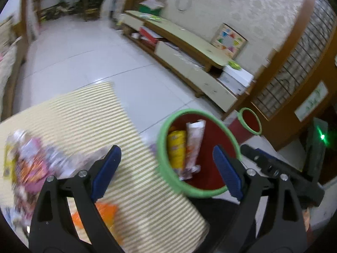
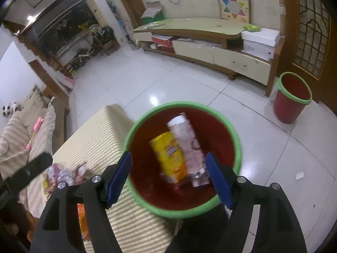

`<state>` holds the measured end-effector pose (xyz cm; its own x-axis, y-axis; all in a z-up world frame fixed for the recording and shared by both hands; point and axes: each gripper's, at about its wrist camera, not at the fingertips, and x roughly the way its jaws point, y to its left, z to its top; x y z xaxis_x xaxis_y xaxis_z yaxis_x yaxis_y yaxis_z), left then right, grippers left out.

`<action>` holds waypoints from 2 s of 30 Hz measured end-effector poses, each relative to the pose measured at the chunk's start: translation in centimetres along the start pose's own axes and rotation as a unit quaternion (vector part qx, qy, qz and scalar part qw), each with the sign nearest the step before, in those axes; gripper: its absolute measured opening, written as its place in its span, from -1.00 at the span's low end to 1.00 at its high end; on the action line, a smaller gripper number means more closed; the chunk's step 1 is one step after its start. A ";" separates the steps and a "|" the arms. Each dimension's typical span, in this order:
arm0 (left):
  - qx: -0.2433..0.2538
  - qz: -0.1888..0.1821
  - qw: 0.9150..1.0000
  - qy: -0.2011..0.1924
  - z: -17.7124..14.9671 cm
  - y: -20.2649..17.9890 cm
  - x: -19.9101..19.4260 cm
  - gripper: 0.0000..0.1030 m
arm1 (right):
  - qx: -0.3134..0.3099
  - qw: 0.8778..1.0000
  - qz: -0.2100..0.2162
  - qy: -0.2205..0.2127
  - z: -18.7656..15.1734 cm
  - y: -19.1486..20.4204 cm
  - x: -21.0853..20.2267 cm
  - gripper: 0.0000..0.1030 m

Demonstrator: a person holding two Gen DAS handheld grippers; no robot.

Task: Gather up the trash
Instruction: 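Carry the iced-tea carton and Pocky box over the bin and release both, then grasp the blue-and-white wrapper with the left gripper, then grasp the crumpled paper ball with the right gripper while the left holds the wrapper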

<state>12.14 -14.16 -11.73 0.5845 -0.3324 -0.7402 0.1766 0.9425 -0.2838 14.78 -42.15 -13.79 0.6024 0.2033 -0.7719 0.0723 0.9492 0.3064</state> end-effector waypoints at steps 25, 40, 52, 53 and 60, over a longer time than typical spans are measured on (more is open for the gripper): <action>-0.264 0.166 0.949 0.041 -14.3 30.5 -11.8 0.55 | -0.193 0.969 0.084 0.128 -11.5 20.4 2.6 0.53; -0.284 0.149 0.947 0.031 -15.7 31.4 -12.7 -0.59 | -0.288 0.933 0.140 0.162 -13.8 29.7 4.7 0.53; -0.319 0.145 0.936 0.025 -18.8 30.3 -15.4 -0.54 | -0.289 0.908 0.154 0.261 -16.0 38.0 14.7 0.53; -0.323 0.145 0.935 0.025 -19.0 30.4 -15.5 -0.46 | -0.282 0.909 0.149 0.267 -16.1 38.2 15.2 0.53; -0.333 0.146 0.931 0.017 -19.2 30.2 -15.7 0.19 | -0.249 0.908 0.125 0.313 -17.3 38.1 18.8 0.53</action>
<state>-6.90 18.90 -20.37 0.5033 -0.0769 -0.8607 -0.5230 0.7658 -0.3742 15.14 1.97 -26.23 -0.0308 0.3758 -0.9262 -0.4659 0.8144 0.3459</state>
